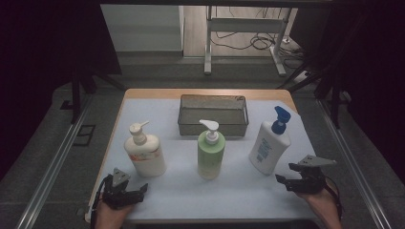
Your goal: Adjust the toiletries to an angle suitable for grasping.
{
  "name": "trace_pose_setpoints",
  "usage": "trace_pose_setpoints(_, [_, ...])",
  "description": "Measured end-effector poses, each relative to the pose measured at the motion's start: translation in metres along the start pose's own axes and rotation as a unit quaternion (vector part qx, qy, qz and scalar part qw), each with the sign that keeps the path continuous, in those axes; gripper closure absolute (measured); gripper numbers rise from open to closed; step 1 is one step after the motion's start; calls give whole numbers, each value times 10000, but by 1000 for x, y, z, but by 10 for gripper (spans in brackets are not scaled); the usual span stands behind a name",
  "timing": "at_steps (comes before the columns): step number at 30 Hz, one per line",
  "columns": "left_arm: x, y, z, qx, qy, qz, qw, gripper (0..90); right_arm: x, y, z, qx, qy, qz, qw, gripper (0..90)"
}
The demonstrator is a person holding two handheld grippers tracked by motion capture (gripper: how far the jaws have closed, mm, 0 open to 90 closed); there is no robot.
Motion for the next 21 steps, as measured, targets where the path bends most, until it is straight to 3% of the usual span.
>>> trace_pose_setpoints(9, [0,0,0,1,1,1,10000,107,-7,-7,4,-260,191,-47,9995,144])
trace_pose_setpoints(16, [0,0,0,1,0,0,10000,107,-15,-13,9,-258,205,-15,9995,138])
trace_pose_setpoints(21, [0,0,0,0,0,0,10000,107,-21,-16,12,-184,261,232,9992,100])
Point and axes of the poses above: each handheld gripper's, and its own axes: z roughly backward along the jaws, x roughly out of its underside, y roughly to its right, the point moved 1 cm from there along -z, roughly forward along the jaws, and after that the axes turned 11 degrees about -x, right-handed, at the moved point
